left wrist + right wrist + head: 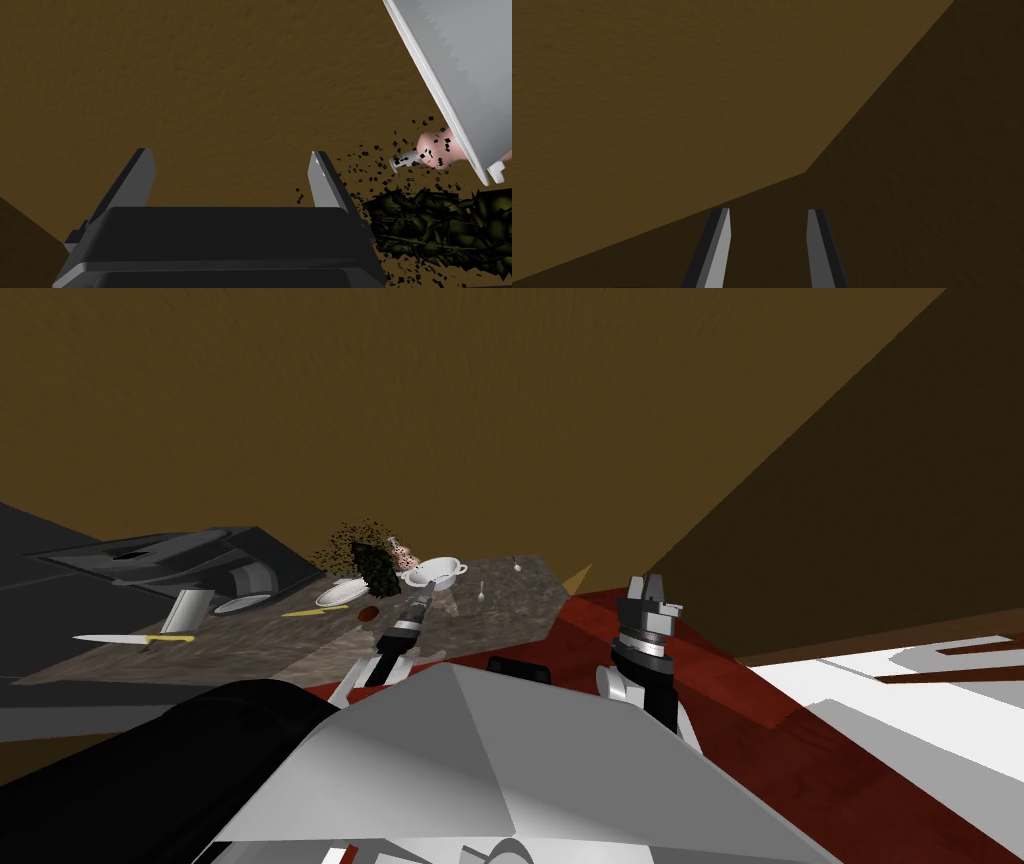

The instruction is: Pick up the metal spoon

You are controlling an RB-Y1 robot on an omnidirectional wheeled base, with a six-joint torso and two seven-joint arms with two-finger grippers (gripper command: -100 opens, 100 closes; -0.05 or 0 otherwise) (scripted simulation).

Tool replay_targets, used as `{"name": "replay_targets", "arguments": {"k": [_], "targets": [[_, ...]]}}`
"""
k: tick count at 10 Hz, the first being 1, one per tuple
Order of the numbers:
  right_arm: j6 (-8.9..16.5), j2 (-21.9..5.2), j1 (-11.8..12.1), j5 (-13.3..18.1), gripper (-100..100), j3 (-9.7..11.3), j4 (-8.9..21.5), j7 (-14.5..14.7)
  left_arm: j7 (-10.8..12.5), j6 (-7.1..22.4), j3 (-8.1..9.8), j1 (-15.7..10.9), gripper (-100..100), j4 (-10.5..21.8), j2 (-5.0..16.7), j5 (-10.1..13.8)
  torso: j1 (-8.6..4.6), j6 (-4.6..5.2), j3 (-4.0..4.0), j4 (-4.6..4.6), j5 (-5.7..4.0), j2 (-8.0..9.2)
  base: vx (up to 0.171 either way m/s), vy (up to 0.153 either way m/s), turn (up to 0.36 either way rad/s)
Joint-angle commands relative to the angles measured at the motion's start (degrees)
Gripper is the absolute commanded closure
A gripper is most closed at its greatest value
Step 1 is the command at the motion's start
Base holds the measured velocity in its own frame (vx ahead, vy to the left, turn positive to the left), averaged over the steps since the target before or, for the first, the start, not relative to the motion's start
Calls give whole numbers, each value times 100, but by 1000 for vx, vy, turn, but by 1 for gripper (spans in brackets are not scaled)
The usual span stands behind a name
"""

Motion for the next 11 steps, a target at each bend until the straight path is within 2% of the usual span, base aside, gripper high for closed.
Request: {"name": "replay_targets", "arguments": {"k": [1,2,3,7,9,11], "targets": [[0,0,0,0,0,0,0,0,129,93,185,144,-100,273,155,-286,0,0,0,0,0,0,40,-115,-128],[0,0,0,0,0,0,0,0,225,111,321,269,-100,485,254,-479,-4,1,-2,-1,0,-3,47,-173,-157],[0,1,0,0,0,1,0,0,225,111,321,269,-100,485,254,-483,-22,1,-3,-1,-4,-6,45,-131,-28],[0,1,0,0,0,0,0,0,703,186,820,783,-100,1344,665,-1165,-25,0,-2,-1,-6,-4,53,-159,-157],[0,0,1,0,0,0,0,0,703,186,820,783,-100,1393,665,-1200,-21,-1,-6,-2,-7,-10,56,-95,-20],[0,0,0,0,0,0,0,0,988,224,1022,1041,-100,1766,891,-1522,11,1,-2,0,1,-3,70,-109,-185]]}}
